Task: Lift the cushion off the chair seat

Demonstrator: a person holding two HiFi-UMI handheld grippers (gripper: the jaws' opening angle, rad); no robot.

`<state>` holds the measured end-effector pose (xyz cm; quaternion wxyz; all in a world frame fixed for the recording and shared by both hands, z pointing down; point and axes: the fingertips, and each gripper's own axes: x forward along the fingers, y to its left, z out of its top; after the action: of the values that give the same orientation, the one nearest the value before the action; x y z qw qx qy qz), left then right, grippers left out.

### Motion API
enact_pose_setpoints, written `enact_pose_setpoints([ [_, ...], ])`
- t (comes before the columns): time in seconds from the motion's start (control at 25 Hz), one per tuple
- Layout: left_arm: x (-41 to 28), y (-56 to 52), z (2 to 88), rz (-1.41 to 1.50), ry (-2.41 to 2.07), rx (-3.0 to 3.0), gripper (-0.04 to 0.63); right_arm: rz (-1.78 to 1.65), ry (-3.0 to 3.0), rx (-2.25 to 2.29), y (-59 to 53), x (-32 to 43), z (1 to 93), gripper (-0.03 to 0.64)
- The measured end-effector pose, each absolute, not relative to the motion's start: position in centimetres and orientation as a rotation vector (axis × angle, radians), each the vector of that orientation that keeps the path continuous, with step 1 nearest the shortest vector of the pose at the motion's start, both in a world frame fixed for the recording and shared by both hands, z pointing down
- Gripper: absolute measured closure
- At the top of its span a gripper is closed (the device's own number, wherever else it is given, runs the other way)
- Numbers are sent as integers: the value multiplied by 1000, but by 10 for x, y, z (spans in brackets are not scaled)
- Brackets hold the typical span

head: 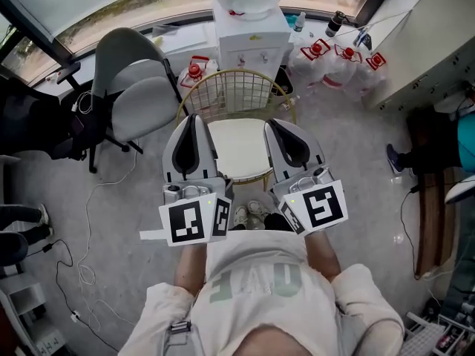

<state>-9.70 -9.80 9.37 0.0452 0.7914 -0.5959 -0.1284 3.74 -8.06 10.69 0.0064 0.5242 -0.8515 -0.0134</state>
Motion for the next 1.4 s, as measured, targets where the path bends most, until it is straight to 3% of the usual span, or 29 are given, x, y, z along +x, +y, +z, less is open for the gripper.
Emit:
enact_pose_setpoints([
  [0.84, -15, -125, 111, -308, -1590, 2493, 578, -41, -2694, 1760, -109, 97, 97, 601],
  [1.16, -18, -149, 174, -373, -1516, 2366, 575, 86, -2709, 1683, -132, 96, 160, 601],
  [1.4, -50, -160, 260, -505, -1508, 2257, 445, 113, -2729, 1531, -156, 76, 260, 601],
])
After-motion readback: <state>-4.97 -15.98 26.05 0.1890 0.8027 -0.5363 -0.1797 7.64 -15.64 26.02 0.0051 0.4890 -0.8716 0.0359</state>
